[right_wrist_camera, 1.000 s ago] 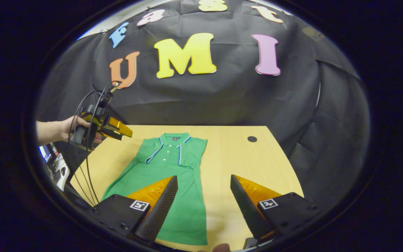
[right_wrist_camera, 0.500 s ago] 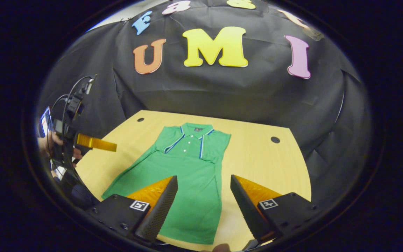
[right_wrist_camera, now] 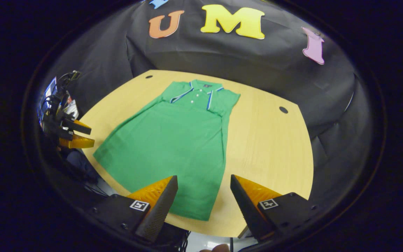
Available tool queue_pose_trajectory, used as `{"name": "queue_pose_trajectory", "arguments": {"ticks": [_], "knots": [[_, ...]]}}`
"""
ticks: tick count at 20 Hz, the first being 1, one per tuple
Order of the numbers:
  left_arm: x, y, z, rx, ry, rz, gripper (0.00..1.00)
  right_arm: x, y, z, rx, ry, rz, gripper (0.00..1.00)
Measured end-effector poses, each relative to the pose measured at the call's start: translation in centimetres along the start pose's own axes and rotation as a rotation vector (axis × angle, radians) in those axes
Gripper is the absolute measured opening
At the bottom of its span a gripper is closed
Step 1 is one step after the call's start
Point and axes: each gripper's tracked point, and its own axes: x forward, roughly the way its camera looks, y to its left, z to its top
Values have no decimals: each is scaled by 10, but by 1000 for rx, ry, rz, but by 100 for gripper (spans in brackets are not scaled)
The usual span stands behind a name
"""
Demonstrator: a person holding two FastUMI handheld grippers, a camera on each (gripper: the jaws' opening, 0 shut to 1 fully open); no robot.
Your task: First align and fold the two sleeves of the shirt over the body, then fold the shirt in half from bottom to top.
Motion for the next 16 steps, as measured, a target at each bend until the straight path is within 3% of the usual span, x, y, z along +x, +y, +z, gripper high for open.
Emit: {"name": "queue_pose_trajectory", "arguments": {"ticks": [3,5,6,13,15,16], "knots": [[7,-7,-20,50,15,-14,100,7,-4,-42,-5,85,-13,98],[11,-11,-37,48,35,-13,100,11,-2,-66,20,137,-7,98],[11,-11,-41,34,41,-11,100,11,0,-72,37,150,-5,93],[25,-3,-48,-57,64,8,100,36,15,-86,34,204,16,98],[29,-1,-50,-69,71,13,100,41,20,-88,24,213,27,93],[31,-3,-51,-76,74,12,100,43,22,-89,18,219,27,98]]}}
